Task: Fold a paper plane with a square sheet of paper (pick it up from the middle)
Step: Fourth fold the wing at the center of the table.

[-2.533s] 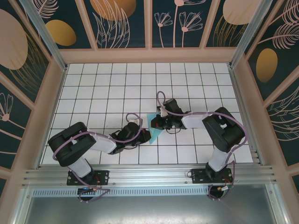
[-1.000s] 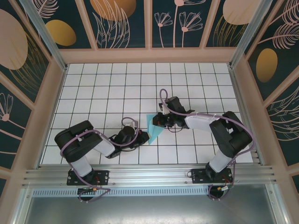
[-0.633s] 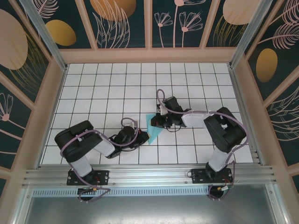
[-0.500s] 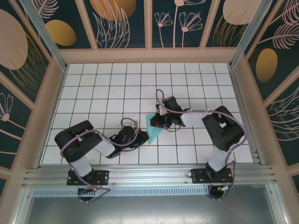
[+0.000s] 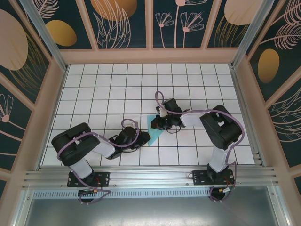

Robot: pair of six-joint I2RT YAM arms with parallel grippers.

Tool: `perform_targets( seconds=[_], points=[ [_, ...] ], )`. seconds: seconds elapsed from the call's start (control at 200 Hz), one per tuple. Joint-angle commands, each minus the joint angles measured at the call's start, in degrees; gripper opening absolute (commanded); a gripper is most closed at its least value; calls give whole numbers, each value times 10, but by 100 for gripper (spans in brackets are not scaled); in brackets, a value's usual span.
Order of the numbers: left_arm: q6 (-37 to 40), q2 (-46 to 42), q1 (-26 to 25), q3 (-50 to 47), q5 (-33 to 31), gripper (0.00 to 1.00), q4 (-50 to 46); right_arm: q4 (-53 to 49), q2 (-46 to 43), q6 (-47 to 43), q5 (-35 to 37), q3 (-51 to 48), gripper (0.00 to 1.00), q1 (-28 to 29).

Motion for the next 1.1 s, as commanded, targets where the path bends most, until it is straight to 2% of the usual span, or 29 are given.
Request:
perform_targets(
  seconds=[0.0, 0.135, 0.36, 0.66, 0.741, 0.946, 1.096],
  points=[
    [17, -13, 0, 6, -32, 25, -78, 9, 8, -12, -9, 9, 5, -4],
    [38, -29, 1, 25, -48, 29, -130, 10, 7, -12, -10, 6, 5, -5],
    [67, -33, 4, 54, -62, 27, -183, 16, 9, -11, -17, 3, 5, -5],
    [67, 0, 6, 63, -48, 6, -163, 22, 10, -7, -24, 0, 5, -5],
    [63, 1, 6, 57, -49, 3, -162, 22, 11, -8, -25, 0, 5, -5],
    [59, 3, 6, 49, -42, 5, -160, 22, 20, -9, -20, -3, 5, -5],
    [57, -14, 6, 47, -50, 16, -177, 14, 34, -9, -5, -1, 5, -5]
  ],
)
